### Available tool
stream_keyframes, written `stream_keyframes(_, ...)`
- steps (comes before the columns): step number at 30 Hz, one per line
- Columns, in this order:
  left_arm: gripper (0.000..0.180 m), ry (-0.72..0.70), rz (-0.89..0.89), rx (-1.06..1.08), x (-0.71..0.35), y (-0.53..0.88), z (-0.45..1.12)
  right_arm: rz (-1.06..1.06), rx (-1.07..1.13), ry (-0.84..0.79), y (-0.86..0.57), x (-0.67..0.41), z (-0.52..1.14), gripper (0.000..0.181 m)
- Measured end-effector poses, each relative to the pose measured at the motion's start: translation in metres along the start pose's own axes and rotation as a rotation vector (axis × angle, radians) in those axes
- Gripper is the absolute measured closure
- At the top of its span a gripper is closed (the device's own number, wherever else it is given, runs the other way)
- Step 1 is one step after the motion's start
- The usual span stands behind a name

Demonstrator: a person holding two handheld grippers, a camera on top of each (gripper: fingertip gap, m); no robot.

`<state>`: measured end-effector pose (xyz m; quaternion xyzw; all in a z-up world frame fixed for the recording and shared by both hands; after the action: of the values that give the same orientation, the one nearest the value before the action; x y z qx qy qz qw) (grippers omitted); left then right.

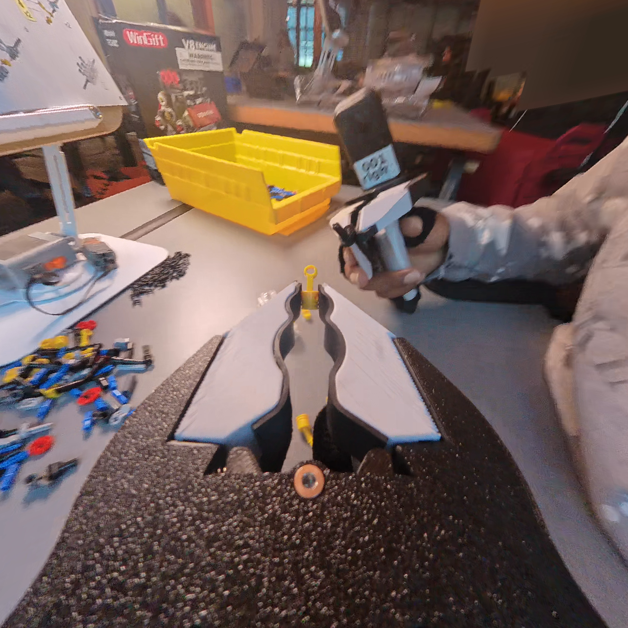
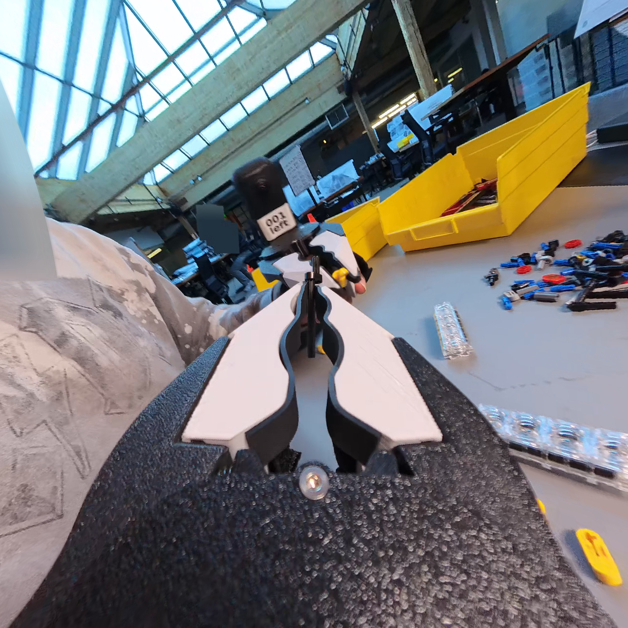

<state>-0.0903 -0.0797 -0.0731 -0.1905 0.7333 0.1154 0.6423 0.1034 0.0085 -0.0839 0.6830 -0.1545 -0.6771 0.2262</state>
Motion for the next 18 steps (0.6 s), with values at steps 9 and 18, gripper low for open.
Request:
stream_keyframes(9, 0.173, 0.367, 0.504, -0.366, 0.007, -0.017, 0.021, 0.102, 0.141, 0.101, -0.008, 0.012, 0.011, 0.178)
stream_keyframes(18, 0.173, 0.504, 0.776, -0.507, 0.011, -0.026, 0.031, 0.305, 0.176, 0.104, -0.016, 0.019, 0.012, 0.178)
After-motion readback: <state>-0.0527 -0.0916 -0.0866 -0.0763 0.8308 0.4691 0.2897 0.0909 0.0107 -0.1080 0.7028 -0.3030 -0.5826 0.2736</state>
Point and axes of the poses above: each gripper's, where its closed fingertips meet, z out along the fingers, x out of its underside, y = z × x across the jaws, the point moved 10 cm from there along -z, back along the fingers, and after that the axes turned 14 degrees about x, right-handed, at the moved point
